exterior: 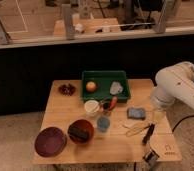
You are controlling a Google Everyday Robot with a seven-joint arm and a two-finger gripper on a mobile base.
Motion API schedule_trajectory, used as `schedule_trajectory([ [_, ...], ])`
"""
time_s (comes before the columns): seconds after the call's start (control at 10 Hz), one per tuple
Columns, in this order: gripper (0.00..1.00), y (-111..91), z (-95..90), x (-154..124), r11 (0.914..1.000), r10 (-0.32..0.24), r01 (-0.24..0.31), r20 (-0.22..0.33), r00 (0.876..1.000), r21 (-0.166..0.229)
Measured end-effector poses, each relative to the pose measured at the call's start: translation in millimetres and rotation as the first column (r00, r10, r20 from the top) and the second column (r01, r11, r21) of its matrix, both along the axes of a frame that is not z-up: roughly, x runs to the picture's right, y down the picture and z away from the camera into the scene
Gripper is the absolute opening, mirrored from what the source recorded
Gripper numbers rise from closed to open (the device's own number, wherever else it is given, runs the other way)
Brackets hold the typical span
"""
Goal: Wipe purple bowl with brush
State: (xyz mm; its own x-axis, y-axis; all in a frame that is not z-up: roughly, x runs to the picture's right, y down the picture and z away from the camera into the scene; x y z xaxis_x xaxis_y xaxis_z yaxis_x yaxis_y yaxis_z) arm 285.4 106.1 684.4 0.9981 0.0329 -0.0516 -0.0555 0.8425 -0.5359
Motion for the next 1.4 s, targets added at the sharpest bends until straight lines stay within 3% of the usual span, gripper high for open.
schedule_trajectory([
  [1.2,0.80,0.0,0.0,0.0,1.0000,0.000,0.000,0.000,1.000,0.000],
  [1.4,0.80,8.3,3.0,1.7,0.9999,-0.006,0.006,0.021,1.000,-0.010],
])
